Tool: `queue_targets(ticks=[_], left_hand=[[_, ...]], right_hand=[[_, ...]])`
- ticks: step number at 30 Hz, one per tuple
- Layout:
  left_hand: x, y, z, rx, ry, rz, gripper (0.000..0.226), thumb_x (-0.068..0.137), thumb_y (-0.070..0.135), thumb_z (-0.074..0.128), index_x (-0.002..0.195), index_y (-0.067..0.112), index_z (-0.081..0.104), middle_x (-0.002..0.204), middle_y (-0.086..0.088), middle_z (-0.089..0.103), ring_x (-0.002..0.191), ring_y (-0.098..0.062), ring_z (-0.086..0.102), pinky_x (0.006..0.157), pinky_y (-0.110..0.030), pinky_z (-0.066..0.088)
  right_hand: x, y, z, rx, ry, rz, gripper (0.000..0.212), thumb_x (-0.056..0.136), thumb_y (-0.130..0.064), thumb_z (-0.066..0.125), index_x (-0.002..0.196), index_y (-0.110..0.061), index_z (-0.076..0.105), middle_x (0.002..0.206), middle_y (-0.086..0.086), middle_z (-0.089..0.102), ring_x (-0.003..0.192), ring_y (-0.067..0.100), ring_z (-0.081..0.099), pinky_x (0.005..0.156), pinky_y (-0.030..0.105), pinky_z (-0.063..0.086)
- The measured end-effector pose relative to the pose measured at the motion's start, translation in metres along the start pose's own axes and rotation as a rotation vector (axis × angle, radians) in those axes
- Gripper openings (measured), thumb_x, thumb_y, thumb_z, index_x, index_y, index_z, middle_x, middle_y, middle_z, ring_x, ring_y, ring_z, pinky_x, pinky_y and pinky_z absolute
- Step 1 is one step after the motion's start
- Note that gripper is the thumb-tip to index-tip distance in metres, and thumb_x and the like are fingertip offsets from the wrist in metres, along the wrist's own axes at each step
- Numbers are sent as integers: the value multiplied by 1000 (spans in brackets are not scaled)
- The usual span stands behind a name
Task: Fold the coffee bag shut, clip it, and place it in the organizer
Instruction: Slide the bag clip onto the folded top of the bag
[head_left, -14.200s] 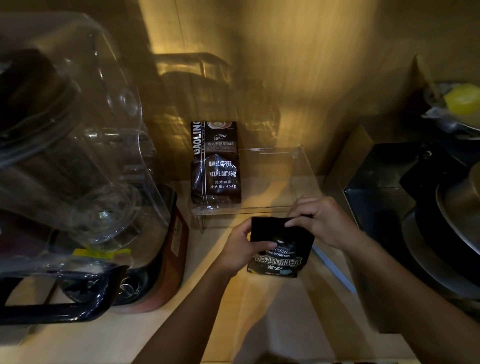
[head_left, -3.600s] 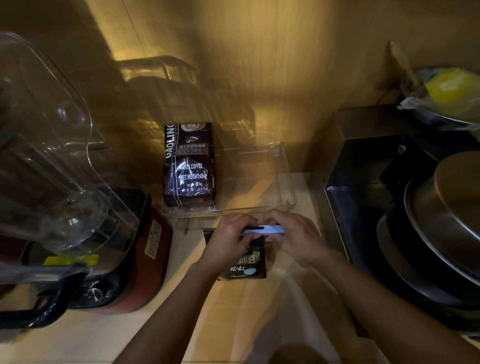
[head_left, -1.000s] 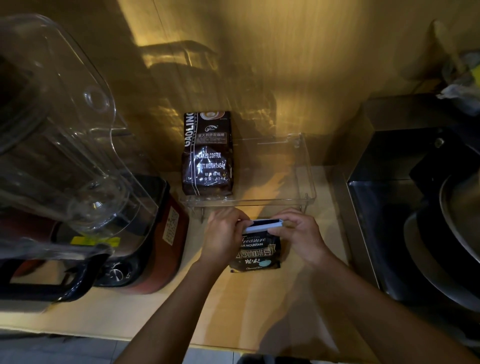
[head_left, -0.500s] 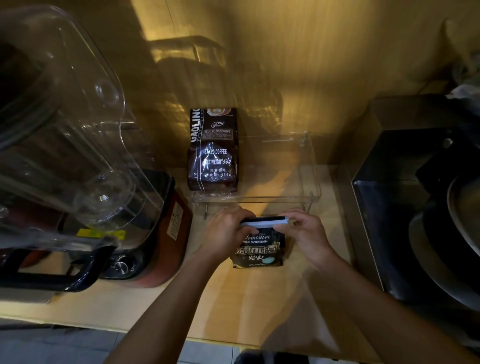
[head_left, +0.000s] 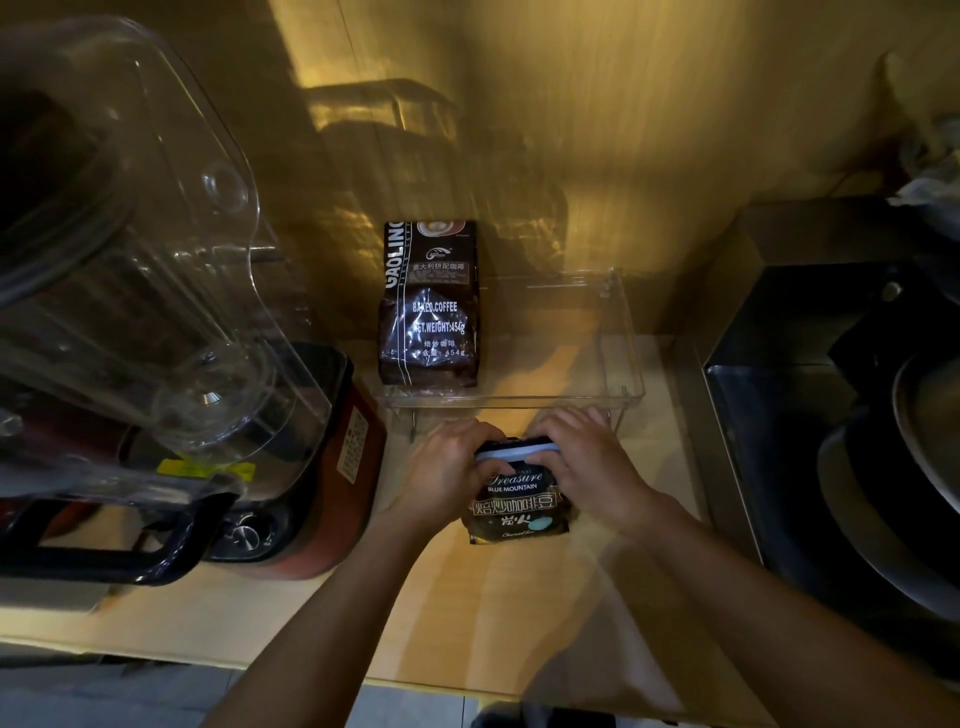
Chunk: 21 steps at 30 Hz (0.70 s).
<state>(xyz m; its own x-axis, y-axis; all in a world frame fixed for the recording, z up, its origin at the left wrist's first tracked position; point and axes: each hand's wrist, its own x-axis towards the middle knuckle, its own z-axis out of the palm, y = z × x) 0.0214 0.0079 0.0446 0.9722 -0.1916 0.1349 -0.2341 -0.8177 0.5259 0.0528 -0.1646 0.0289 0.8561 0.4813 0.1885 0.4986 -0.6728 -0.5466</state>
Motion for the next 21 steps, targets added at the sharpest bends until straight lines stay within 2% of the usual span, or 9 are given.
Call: queue_targets(ticks=[5, 9, 13, 16, 21], left_hand=[[-9, -14, -10, -11, 29, -82, 27, 76, 28, 70, 96, 12, 63, 96, -7, 66, 91, -22, 55, 82, -37, 43], [-10, -9, -8, -37, 68, -121, 23, 75, 24, 71, 91, 10, 64, 93, -9, 66, 89, -22, 53, 75, -28, 36], [-11, -5, -7, -73, 73, -160, 20, 75, 20, 70, 89, 8, 62, 93, -10, 64, 89, -22, 52, 77, -31, 37], [-11, -2, -5, -88, 75, -160, 21, 75, 19, 70, 90, 7, 62, 94, -10, 63, 89, -21, 50, 77, -32, 38], [-20, -12, -7, -147, 49, -180, 22, 74, 23, 72, 91, 12, 61, 91, -1, 60, 88, -17, 52, 76, -31, 44]], right_hand=[[-4, 2, 2, -20, 33, 14, 15, 84, -15, 59, 98, -8, 60, 99, 9, 63, 100, 23, 47, 86, 27, 24], [-6, 1, 4, -44, 20, -8, 15, 82, -10, 61, 96, -5, 61, 95, 12, 63, 98, 25, 48, 86, 27, 24], [-6, 4, -2, -114, -12, -56, 19, 85, -22, 59, 100, -10, 59, 100, 7, 63, 99, 22, 48, 82, 22, 20], [0, 0, -5, -178, -90, -95, 25, 86, -31, 56, 103, -14, 57, 104, 2, 61, 101, 21, 49, 87, 30, 28], [2, -11, 3, -180, -107, -94, 19, 85, -23, 58, 99, -10, 57, 101, 6, 60, 98, 21, 49, 89, 32, 31]])
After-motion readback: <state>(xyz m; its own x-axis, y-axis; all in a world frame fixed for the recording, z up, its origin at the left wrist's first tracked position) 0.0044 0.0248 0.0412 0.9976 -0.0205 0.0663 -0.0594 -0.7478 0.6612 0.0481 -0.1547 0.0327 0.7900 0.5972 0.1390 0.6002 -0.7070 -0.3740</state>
